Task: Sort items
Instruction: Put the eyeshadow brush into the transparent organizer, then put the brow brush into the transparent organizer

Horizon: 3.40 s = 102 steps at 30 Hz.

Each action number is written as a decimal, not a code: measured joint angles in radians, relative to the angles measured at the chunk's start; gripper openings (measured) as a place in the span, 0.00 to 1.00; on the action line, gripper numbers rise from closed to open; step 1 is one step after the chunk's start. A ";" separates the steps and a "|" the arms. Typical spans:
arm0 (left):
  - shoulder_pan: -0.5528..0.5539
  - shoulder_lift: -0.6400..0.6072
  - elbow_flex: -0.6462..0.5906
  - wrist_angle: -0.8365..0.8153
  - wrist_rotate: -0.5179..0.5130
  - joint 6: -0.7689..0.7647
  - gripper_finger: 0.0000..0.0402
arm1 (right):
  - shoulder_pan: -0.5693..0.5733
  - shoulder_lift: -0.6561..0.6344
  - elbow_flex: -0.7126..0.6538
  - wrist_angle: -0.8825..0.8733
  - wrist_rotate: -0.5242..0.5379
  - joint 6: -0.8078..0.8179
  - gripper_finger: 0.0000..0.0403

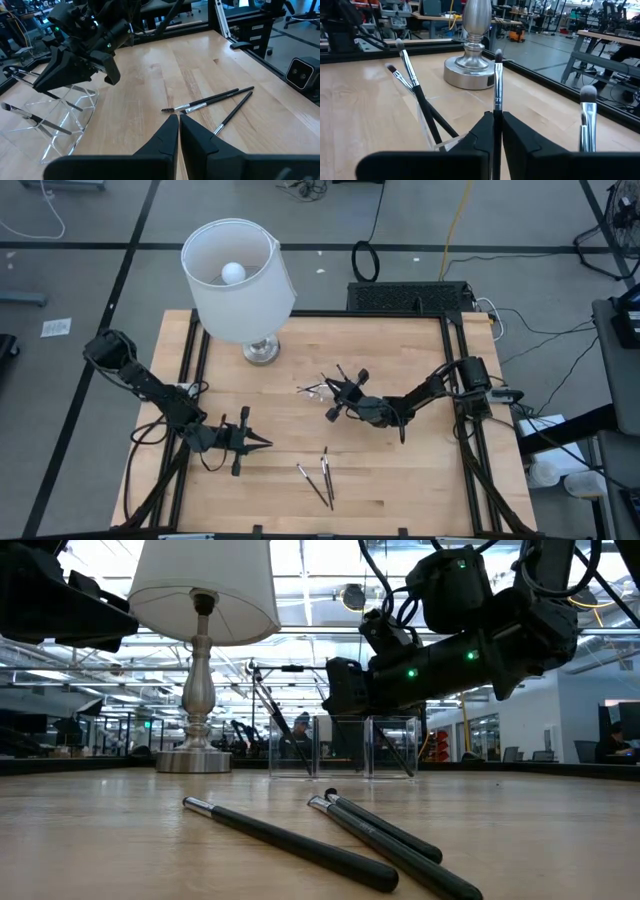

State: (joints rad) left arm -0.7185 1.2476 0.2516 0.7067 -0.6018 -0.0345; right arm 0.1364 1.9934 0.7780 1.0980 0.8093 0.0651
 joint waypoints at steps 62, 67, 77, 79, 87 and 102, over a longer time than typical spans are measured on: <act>0.036 0.000 0.000 -0.030 0.025 -0.111 0.06 | 0.213 -0.209 0.075 -0.595 -0.369 0.230 0.00; 0.036 0.000 0.000 -0.030 0.025 -0.111 0.06 | 0.246 -0.208 0.093 -0.622 -0.363 0.284 0.00; 0.036 0.000 0.000 -0.032 0.025 -0.118 0.06 | 0.433 -0.068 0.668 -1.487 -0.332 0.416 0.00; 0.036 0.000 0.000 -0.032 0.025 -0.130 0.06 | 0.442 -0.020 0.720 -1.526 -0.372 0.420 0.00; 0.018 0.000 0.000 -0.059 0.033 -0.178 0.06 | 0.454 0.103 0.727 -1.455 -0.362 0.465 0.00; 0.029 0.000 0.000 -0.061 0.024 -0.136 0.06 | 0.435 0.121 0.685 -1.384 -0.420 0.475 0.00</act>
State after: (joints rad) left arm -0.6892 1.2472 0.2516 0.6461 -0.5774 -0.1710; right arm 0.5718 2.1139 1.4632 -0.2856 0.3890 0.5402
